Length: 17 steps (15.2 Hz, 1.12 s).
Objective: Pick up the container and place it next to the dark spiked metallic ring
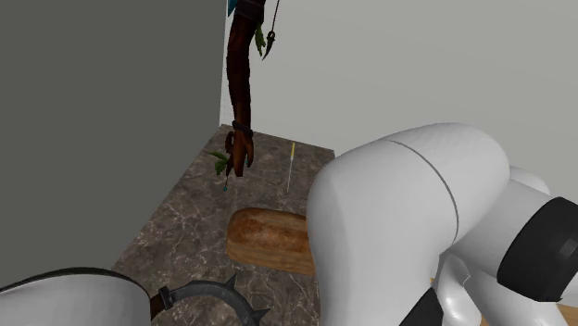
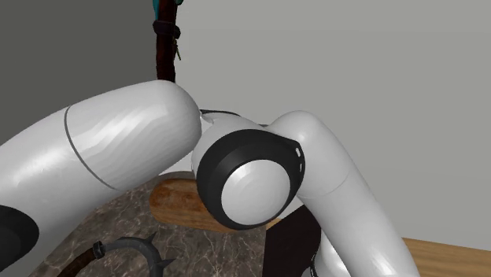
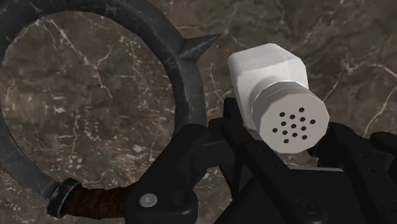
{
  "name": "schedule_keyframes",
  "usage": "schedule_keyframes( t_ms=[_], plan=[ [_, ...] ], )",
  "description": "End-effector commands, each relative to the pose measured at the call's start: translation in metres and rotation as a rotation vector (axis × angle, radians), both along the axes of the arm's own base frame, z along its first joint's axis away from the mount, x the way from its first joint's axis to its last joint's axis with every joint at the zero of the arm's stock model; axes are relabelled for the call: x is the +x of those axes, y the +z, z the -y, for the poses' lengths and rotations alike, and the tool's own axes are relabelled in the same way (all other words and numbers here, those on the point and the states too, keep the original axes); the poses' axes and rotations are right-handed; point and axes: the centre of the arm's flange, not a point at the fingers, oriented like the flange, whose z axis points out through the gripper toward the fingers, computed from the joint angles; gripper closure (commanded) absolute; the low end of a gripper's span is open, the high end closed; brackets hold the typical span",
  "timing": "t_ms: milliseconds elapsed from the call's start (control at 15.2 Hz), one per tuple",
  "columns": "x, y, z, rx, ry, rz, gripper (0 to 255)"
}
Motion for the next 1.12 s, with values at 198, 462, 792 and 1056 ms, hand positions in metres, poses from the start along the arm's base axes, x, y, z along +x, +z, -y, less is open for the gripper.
schedule_keyframes(
  t_ms=[198, 462, 792, 1056],
  plan=[
    [0.0, -0.027, 0.0, 0.001, 0.0, 0.0, 255],
    [0.0, -0.041, 0.0, 0.001, 0.0, 0.0, 255],
    [0.0, -0.041, 0.0, 0.001, 0.0, 0.0, 255],
    [0.0, -0.041, 0.0, 0.0, 0.0, 0.0, 0]
  ],
)
